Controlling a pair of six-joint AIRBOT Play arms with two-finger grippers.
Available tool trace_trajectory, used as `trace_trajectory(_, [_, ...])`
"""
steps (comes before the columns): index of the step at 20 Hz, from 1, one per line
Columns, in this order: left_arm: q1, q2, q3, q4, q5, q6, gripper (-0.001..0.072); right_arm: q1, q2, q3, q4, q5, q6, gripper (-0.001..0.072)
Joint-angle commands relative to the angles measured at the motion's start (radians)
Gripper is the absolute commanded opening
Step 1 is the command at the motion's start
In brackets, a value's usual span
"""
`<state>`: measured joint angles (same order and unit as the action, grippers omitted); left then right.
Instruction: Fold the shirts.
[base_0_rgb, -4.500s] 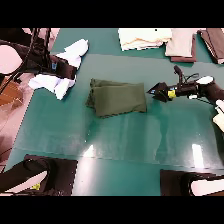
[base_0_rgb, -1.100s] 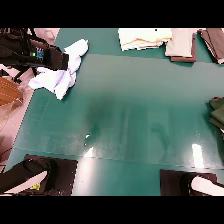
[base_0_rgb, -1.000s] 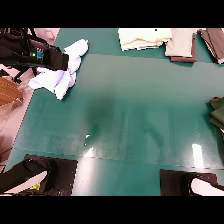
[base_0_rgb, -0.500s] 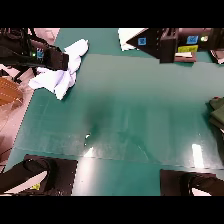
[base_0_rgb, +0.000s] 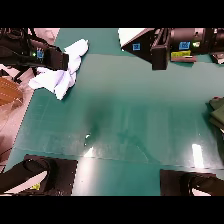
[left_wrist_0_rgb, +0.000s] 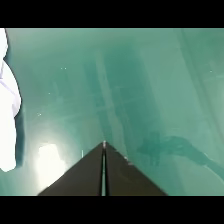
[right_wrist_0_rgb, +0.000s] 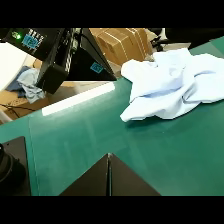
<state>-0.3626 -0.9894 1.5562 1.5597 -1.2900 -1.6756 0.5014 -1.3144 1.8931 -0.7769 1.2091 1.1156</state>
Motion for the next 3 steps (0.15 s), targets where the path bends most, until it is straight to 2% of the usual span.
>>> trace_trajectory(1, [0.000,0.000,0.001,0.000,0.000,0.000,0.0031,0.002,0.000,0.000,-0.002,0.001,0.000,0.0023])
trace_trajectory(3, [0.000,0.000,0.001,0.000,0.000,0.000,0.0032,0.002,0.000,0.000,-0.002,0.001,0.000,0.0023])
